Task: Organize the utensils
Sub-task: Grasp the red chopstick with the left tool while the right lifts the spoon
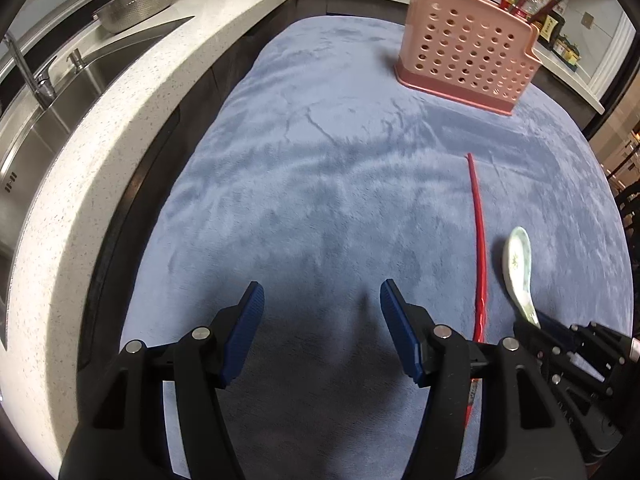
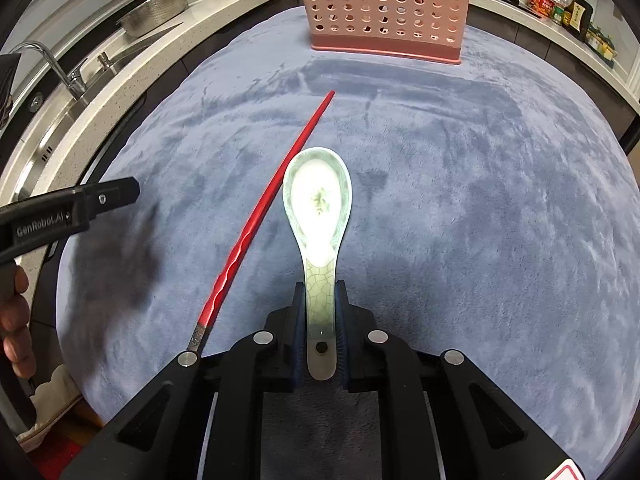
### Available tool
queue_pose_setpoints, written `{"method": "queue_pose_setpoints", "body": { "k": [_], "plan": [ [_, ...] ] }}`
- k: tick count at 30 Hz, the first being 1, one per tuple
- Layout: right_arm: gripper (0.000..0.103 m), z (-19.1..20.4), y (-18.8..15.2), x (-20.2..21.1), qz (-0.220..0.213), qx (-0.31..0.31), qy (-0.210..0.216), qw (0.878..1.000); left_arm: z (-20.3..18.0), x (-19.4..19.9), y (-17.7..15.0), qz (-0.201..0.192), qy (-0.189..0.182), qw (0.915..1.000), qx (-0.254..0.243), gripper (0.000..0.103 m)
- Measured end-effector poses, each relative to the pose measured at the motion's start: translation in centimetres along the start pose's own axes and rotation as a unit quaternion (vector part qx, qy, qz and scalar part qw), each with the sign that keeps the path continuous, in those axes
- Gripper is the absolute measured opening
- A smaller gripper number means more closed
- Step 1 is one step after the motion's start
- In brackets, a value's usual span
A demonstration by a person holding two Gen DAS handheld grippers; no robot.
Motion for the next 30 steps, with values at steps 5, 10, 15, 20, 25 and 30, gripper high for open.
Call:
{"method": "queue_pose_setpoints", "body": {
  "k": [5,10,15,20,25,30],
  "plan": [
    [0.012,-0.4,1.0,0.6,-0.013,-0.001,-0.002,1.000,-1.4,-0.4,-0.5,0.013,-0.014,0.9997,-0.013,0.058],
    [0.012,-1.1,2.2,0.9,-0.025,-0.001,-0.012,1.000,-3.7,-0.6,-1.2,0.025,-0.037,0.9983,-0.038,0.058],
    [0.012,-2.2,2.9,1.3,-0.036,-0.016,-0.014,0.999,-5.6,-0.8,-1.9,0.035,-0.051,0.9957,-0.069,0.062],
    [0.012,-2.9,3.3,1.6,-0.041,-0.024,-0.012,0.999,-6.7,-1.6,-2.5,0.057,-0.063,0.9927,-0.085,0.062],
    [0.012,-2.8,3.5,1.6,-0.044,-0.026,-0.011,0.999,-7.4,-2.3,-3.0,0.075,-0.075,0.9901,-0.091,0.062],
    [0.012,-2.8,3.5,1.6,-0.044,-0.028,-0.008,0.999,-8.2,-2.7,-3.4,0.086,-0.083,0.9876,-0.102,0.062]
  ]
}}
Point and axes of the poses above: each gripper's, at about its wrist camera, not at the fingertips, and x roughly against the way its jaws point, z to its left, y to its top, the point moved 7 cm from there along -x, roughly the way its jaws point, and after that the axes turned 8 degrees about z, right-handed, at the moved point
